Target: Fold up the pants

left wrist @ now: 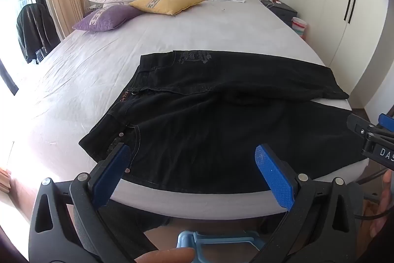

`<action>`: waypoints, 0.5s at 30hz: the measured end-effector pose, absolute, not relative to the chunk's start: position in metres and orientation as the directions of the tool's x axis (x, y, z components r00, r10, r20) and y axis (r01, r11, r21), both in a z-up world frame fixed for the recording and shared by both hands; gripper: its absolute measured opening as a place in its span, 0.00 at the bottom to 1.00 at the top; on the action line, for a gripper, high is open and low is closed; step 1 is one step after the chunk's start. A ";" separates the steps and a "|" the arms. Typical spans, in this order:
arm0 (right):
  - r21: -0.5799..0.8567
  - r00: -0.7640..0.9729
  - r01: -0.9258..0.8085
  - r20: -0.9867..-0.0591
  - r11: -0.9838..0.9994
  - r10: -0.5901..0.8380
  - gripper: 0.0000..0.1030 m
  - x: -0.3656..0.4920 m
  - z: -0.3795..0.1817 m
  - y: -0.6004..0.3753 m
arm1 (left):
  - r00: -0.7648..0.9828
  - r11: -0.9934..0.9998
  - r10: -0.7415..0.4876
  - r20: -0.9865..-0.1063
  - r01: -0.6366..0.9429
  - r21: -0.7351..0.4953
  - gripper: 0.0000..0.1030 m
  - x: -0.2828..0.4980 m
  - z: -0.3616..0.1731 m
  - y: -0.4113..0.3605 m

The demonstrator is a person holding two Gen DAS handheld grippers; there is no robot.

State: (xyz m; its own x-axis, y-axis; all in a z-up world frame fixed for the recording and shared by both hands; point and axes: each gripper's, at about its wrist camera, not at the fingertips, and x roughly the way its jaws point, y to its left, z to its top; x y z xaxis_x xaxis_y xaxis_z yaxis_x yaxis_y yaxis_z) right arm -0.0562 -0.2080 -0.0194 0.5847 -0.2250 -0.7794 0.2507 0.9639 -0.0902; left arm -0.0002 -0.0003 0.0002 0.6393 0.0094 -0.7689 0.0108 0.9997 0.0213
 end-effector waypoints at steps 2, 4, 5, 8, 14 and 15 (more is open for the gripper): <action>-0.088 0.587 0.251 -0.778 0.964 -0.223 1.00 -0.056 -0.019 -0.210 | 0.641 1.000 0.012 -0.767 0.010 0.024 1.00 0.000 0.000 0.000; -0.100 0.587 0.251 -0.775 0.963 -0.233 1.00 -0.056 -0.019 -0.210 | 0.642 1.000 0.012 -0.767 0.008 0.022 1.00 -0.001 0.001 0.000; -0.099 0.588 0.252 -0.774 0.963 -0.234 1.00 -0.056 -0.019 -0.211 | 0.642 1.000 0.011 -0.766 0.008 0.021 1.00 -0.001 0.001 0.001; -0.098 0.584 0.250 -0.778 0.963 -0.231 1.00 -0.055 -0.019 -0.213 | 0.642 1.000 0.014 -0.766 0.004 0.022 1.00 -0.002 0.001 0.002; -0.096 0.583 0.249 -0.780 0.964 -0.229 1.00 -0.052 -0.023 -0.213 | 0.640 1.000 0.012 -0.768 0.010 0.023 1.00 -0.002 -0.002 -0.001; -0.095 0.582 0.250 -0.780 0.964 -0.228 1.00 -0.052 -0.023 -0.214 | 0.641 1.000 0.012 -0.768 0.009 0.023 1.00 -0.002 -0.002 -0.001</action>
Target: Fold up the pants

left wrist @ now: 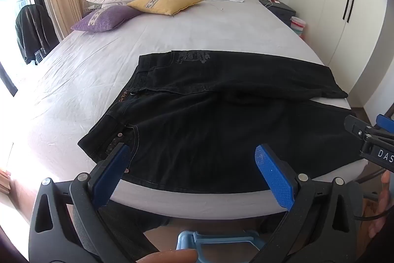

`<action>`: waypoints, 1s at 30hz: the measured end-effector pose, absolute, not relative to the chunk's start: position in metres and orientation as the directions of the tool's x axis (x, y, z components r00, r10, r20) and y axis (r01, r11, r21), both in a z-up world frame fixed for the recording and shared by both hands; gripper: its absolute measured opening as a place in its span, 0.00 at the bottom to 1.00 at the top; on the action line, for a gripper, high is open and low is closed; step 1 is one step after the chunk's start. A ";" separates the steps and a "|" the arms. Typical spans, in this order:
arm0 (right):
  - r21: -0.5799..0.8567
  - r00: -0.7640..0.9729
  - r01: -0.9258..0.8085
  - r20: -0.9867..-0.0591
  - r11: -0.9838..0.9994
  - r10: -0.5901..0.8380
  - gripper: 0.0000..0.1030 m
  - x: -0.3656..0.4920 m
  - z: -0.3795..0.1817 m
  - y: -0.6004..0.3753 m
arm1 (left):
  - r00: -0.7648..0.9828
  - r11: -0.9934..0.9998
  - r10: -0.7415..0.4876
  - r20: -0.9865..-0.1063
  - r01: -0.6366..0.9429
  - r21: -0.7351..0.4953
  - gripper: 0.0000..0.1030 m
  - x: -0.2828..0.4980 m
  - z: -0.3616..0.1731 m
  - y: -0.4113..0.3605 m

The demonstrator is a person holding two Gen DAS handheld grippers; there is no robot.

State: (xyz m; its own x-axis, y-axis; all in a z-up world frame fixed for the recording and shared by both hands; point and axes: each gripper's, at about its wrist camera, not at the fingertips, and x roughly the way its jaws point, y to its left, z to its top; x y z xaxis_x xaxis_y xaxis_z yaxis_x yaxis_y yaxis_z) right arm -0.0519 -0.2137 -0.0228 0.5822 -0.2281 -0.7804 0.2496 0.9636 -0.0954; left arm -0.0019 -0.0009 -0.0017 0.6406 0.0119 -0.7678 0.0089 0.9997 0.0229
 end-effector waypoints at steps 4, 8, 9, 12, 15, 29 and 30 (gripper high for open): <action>-0.093 0.581 0.250 -0.782 0.964 -0.226 1.00 -0.052 -0.023 -0.215 | 0.640 1.000 0.012 -0.769 0.010 0.024 1.00 -0.001 -0.001 0.000; -0.092 0.581 0.248 -0.782 0.964 -0.225 1.00 -0.055 -0.024 -0.211 | 0.638 1.000 0.010 -0.770 0.010 0.021 1.00 -0.001 -0.002 -0.001; -0.091 0.581 0.248 -0.783 0.964 -0.223 1.00 -0.055 -0.024 -0.211 | 0.638 1.000 0.010 -0.770 0.009 0.021 1.00 -0.001 -0.001 -0.002; -0.091 0.580 0.247 -0.783 0.965 -0.223 1.00 -0.057 -0.024 -0.208 | 0.638 1.000 0.009 -0.770 0.010 0.020 1.00 -0.002 0.000 -0.001; -0.091 0.579 0.243 -0.785 0.966 -0.220 1.00 -0.059 -0.023 -0.204 | 0.638 1.000 0.010 -0.770 0.009 0.020 1.00 -0.002 0.000 -0.002; -0.079 0.576 0.240 -0.790 0.968 -0.208 1.00 -0.060 -0.023 -0.205 | 0.637 1.000 0.008 -0.770 0.010 0.019 1.00 -0.002 -0.001 -0.001; -0.079 0.576 0.240 -0.790 0.968 -0.207 1.00 -0.060 -0.023 -0.204 | 0.637 1.000 0.009 -0.770 0.010 0.019 1.00 -0.001 0.001 -0.003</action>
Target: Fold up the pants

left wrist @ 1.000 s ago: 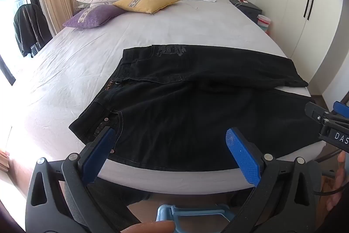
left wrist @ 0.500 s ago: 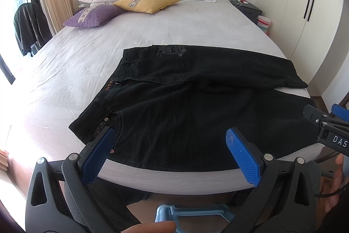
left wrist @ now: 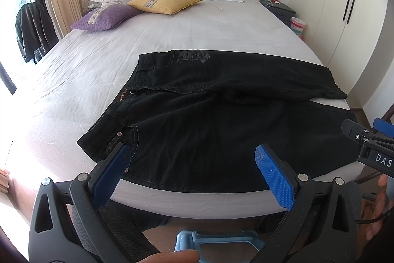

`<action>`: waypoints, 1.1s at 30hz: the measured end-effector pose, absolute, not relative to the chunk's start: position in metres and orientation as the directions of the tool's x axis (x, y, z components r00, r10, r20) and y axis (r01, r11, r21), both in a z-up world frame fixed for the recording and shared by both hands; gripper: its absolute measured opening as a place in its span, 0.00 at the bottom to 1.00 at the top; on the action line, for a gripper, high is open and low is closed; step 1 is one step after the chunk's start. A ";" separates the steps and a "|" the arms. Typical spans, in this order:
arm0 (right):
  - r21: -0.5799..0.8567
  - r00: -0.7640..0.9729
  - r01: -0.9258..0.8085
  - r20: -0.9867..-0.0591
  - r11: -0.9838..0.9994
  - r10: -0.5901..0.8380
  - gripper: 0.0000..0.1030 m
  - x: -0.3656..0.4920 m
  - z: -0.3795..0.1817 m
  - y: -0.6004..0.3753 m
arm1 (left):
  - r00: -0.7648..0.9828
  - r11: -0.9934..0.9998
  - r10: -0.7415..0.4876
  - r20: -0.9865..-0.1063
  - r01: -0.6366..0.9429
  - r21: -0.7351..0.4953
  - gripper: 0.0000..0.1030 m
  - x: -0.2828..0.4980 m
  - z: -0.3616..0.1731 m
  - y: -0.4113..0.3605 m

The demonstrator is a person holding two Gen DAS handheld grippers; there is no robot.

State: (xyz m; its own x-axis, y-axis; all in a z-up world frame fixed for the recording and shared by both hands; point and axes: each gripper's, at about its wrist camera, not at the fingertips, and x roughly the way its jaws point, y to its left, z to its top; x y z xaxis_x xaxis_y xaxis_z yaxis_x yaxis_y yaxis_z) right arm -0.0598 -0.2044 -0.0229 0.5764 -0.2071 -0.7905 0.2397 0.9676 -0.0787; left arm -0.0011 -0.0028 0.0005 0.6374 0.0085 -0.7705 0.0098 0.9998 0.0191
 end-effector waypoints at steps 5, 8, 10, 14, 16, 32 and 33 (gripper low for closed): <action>-0.077 0.576 0.238 -0.791 0.968 -0.205 1.00 -0.061 -0.023 -0.202 | 0.637 1.000 0.008 -0.771 0.010 0.018 1.00 -0.001 0.000 -0.003; -0.077 0.576 0.237 -0.792 0.969 -0.203 1.00 -0.062 -0.023 -0.201 | 0.637 1.000 0.008 -0.771 0.010 0.018 1.00 -0.001 0.001 -0.003; -0.076 0.576 0.238 -0.792 0.968 -0.204 1.00 -0.061 -0.023 -0.202 | 0.636 1.000 0.006 -0.772 0.011 0.018 1.00 -0.002 -0.001 -0.003; -0.075 0.575 0.237 -0.793 0.969 -0.203 1.00 -0.061 -0.025 -0.202 | 0.635 1.000 0.006 -0.772 0.011 0.017 1.00 -0.002 -0.002 -0.003; -0.075 0.575 0.237 -0.793 0.969 -0.202 1.00 -0.061 -0.025 -0.201 | 0.636 1.000 0.007 -0.772 0.011 0.018 1.00 -0.002 -0.001 -0.003; -0.072 0.573 0.235 -0.795 0.969 -0.198 1.00 -0.062 -0.029 -0.197 | 0.635 1.000 0.006 -0.773 0.010 0.016 1.00 -0.003 -0.002 -0.002; -0.072 0.573 0.234 -0.795 0.969 -0.197 1.00 -0.062 -0.030 -0.197 | 0.634 1.000 0.006 -0.773 0.010 0.016 1.00 -0.002 -0.002 -0.002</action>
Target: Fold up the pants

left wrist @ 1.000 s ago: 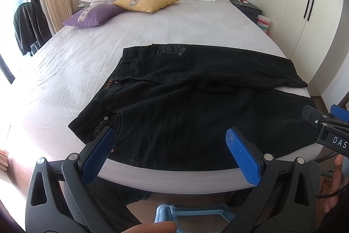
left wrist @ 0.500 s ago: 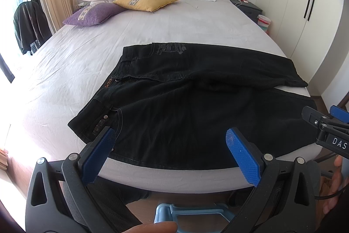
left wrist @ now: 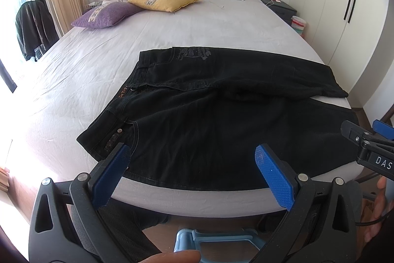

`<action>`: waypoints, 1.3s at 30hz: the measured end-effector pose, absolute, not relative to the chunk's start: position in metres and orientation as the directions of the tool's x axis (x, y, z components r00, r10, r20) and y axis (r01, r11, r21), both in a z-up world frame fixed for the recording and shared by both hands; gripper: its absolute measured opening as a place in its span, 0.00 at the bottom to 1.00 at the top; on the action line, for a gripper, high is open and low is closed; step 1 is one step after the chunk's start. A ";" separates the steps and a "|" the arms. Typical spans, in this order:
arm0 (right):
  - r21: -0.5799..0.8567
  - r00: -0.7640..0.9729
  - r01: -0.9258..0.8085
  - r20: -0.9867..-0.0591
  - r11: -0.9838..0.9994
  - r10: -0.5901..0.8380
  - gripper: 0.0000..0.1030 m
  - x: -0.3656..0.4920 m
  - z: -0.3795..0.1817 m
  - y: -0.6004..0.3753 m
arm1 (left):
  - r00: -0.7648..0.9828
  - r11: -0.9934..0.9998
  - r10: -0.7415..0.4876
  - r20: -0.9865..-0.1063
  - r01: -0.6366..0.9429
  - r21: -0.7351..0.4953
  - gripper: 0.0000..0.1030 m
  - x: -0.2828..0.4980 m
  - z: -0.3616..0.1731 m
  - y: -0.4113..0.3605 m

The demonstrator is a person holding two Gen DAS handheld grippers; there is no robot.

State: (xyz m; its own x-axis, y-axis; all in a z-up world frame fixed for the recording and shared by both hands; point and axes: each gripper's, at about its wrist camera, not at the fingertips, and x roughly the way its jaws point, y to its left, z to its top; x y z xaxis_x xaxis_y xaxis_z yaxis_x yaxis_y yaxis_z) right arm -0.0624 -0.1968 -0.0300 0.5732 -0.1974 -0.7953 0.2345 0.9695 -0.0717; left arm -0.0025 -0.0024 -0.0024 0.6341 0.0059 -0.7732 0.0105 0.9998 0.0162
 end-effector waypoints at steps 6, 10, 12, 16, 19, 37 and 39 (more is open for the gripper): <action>-0.071 0.572 0.233 -0.796 0.970 -0.196 1.00 -0.063 -0.031 -0.195 | 0.632 1.000 0.005 -0.775 0.009 0.014 1.00 -0.006 -0.008 -0.002; -0.068 0.570 0.229 -0.799 0.971 -0.190 1.00 -0.062 -0.032 -0.195 | 0.630 1.000 0.004 -0.777 0.010 0.013 1.00 -0.006 -0.008 0.000; -0.065 0.570 0.226 -0.800 0.972 -0.186 1.00 -0.062 -0.033 -0.195 | 0.627 1.000 0.002 -0.779 0.011 0.012 1.00 -0.007 -0.011 0.001; -0.051 0.572 0.213 -0.803 0.976 -0.167 1.00 -0.060 -0.033 -0.198 | 0.626 1.000 0.007 -0.780 0.013 0.019 1.00 -0.003 -0.012 0.001; -0.023 0.577 0.180 -0.807 0.983 -0.124 1.00 -0.056 -0.034 -0.199 | 0.636 0.999 -0.001 -0.772 0.029 0.022 1.00 0.000 -0.014 0.001; 0.060 0.643 -0.251 -0.736 0.966 0.212 1.00 0.090 -0.025 -0.282 | 0.601 0.951 -0.116 -0.791 0.298 0.087 1.00 0.174 -0.041 0.074; 0.048 0.610 -0.306 -0.756 0.951 0.235 1.00 0.114 -0.036 -0.287 | 0.604 0.922 -0.142 -0.784 0.368 0.117 1.00 0.217 -0.039 0.072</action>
